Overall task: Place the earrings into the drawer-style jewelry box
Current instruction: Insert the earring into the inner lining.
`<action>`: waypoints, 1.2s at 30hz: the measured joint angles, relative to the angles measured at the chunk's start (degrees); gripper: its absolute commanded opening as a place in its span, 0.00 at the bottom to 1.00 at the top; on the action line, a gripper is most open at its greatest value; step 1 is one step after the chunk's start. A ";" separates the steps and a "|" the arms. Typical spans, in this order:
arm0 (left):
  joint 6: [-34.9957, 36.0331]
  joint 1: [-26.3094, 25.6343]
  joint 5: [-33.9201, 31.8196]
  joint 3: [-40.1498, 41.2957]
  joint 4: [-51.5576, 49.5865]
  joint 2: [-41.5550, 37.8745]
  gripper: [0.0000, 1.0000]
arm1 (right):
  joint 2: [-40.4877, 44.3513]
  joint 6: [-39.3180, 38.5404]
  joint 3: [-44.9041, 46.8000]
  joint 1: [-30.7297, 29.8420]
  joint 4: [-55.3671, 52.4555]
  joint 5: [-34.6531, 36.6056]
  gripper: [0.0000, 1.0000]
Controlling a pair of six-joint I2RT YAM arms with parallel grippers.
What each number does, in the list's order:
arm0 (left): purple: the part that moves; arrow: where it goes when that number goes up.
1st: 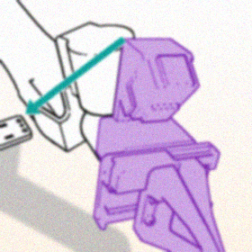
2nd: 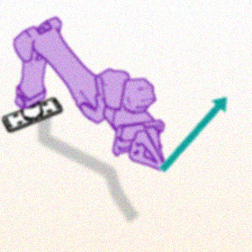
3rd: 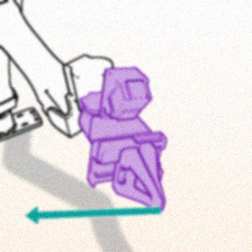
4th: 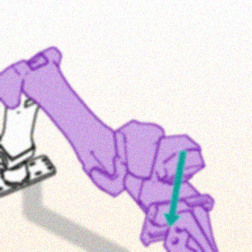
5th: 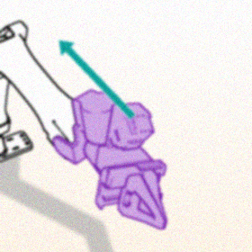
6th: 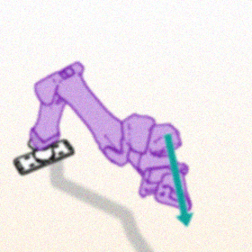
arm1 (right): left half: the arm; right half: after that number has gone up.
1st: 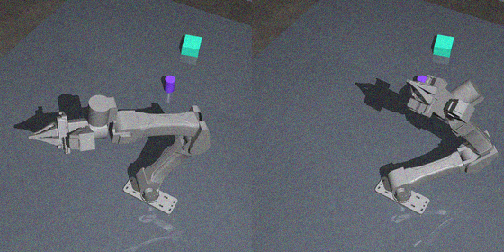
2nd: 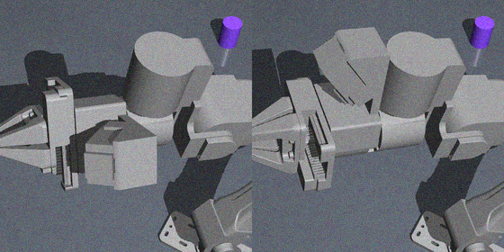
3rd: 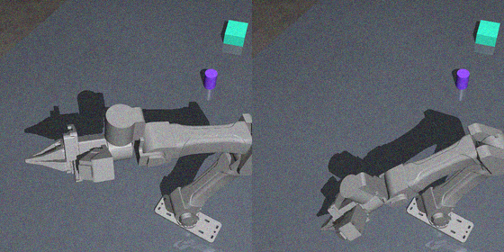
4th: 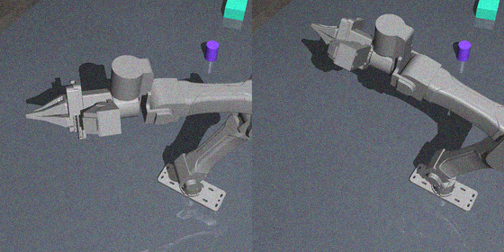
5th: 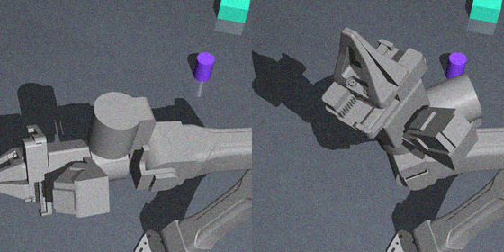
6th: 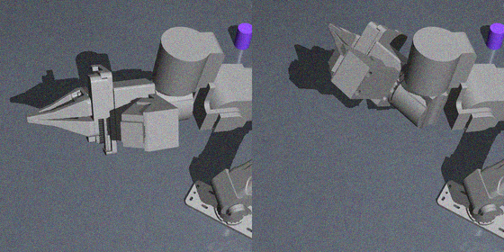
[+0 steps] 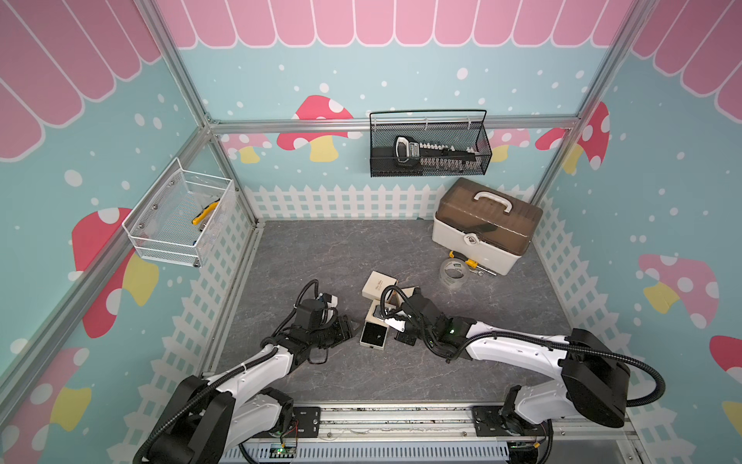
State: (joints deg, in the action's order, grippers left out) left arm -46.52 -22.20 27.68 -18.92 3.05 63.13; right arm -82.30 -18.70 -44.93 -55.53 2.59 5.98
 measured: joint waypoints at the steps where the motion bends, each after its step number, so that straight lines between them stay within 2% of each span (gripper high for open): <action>1: -0.04 0.00 0.33 0.07 -0.33 -0.52 0.68 | -0.85 -1.95 0.00 -0.04 1.29 -0.28 0.00; 8: -3.50 0.00 3.67 3.13 3.82 0.42 0.68 | -6.71 -11.41 0.00 -1.40 8.24 -0.52 0.00; 13: -6.67 0.00 4.74 6.10 9.70 1.90 0.67 | -9.70 -14.95 0.00 -2.60 12.26 -0.39 0.00; 26: -8.20 0.00 4.59 6.40 15.96 3.74 0.64 | -14.80 -17.09 0.00 -3.43 16.65 -0.57 0.00; 36: -8.39 0.04 4.44 6.88 17.81 6.64 0.56 | -16.68 -17.11 -0.70 -3.48 17.22 -1.16 0.00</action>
State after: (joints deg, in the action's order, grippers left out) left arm -54.92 -22.15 32.12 -12.03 20.86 69.78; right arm -98.98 -35.81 -45.63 -59.00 19.81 4.82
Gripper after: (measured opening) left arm 0.572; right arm 0.047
